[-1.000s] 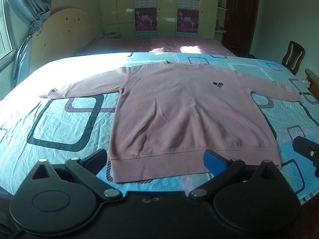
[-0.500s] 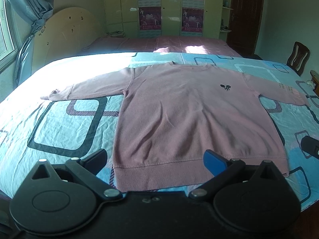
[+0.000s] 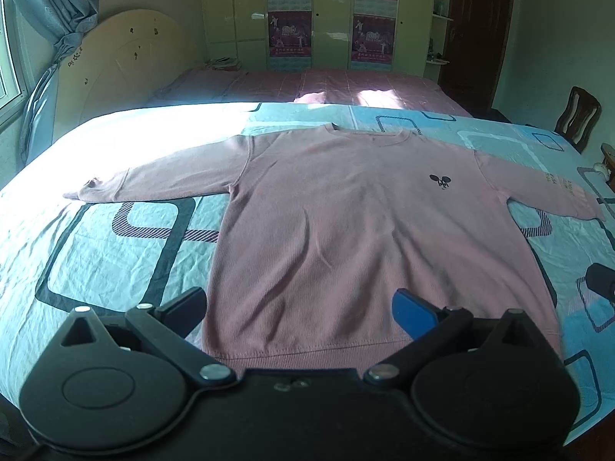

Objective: Fold small clothes
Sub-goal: 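Move the right tool to the sweatshirt sleeve cuff and grasp it, then fold the held sleeve across the sweatshirt body with the right tool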

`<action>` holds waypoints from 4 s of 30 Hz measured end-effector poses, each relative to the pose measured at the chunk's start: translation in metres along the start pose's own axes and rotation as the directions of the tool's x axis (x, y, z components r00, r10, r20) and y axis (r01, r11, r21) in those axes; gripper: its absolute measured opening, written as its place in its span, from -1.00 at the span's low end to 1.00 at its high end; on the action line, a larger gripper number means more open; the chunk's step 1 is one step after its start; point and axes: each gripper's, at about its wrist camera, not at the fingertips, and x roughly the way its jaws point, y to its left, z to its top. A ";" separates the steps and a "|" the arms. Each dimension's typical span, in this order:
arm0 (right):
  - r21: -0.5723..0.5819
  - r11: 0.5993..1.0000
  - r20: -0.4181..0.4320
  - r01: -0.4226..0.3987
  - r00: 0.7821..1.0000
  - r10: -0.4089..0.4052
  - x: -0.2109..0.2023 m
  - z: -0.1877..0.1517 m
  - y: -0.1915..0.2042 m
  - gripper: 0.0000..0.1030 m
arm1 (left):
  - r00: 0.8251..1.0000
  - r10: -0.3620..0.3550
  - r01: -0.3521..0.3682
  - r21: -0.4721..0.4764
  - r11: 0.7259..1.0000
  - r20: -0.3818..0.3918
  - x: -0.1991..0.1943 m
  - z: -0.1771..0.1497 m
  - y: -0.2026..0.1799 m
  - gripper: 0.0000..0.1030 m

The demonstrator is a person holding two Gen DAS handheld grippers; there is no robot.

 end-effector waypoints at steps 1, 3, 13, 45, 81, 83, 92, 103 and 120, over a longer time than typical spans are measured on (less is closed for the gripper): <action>-0.002 1.000 -0.006 0.005 1.000 -0.005 0.005 0.002 -0.002 1.00 | 1.000 -0.003 0.003 0.002 1.000 0.002 0.003 0.002 -0.001 1.00; -0.002 1.000 -0.013 0.011 1.000 -0.011 0.014 0.005 -0.007 1.00 | 1.000 -0.007 0.007 0.003 1.000 0.000 0.009 0.006 -0.003 1.00; 0.005 0.999 -0.065 0.031 0.997 -0.031 0.064 0.021 -0.029 1.00 | 1.000 -0.001 0.001 -0.012 1.000 -0.014 0.047 0.029 -0.010 0.99; 0.141 0.965 -0.153 0.222 0.968 -0.201 0.242 0.052 -0.219 0.99 | 0.997 0.075 -0.075 0.005 0.997 -0.026 0.186 0.093 -0.058 0.91; 0.464 0.830 -0.144 0.310 0.951 -0.275 0.310 0.062 -0.370 -0.93 | 0.990 0.081 -0.086 -0.042 0.995 -0.112 0.261 0.123 -0.049 0.44; 0.432 0.858 -0.106 0.278 0.960 -0.258 0.305 0.073 -0.355 -0.93 | 0.992 0.075 -0.079 -0.038 0.996 -0.102 0.261 0.125 -0.048 0.44; 0.298 0.953 0.035 0.052 0.997 -0.066 0.296 0.126 -0.237 -0.93 | 0.993 0.072 -0.073 -0.006 0.997 -0.092 0.271 0.131 -0.039 0.44; 0.068 0.961 -0.038 -0.269 0.962 0.272 0.320 0.118 -0.025 -0.93 | 0.992 0.043 -0.046 -0.024 0.999 -0.117 0.301 0.136 -0.006 0.43; 0.007 0.948 -0.160 -0.319 0.935 0.316 0.295 0.065 -0.002 0.31 | 0.981 -0.176 0.183 0.083 0.980 -0.088 0.279 0.139 -0.040 0.52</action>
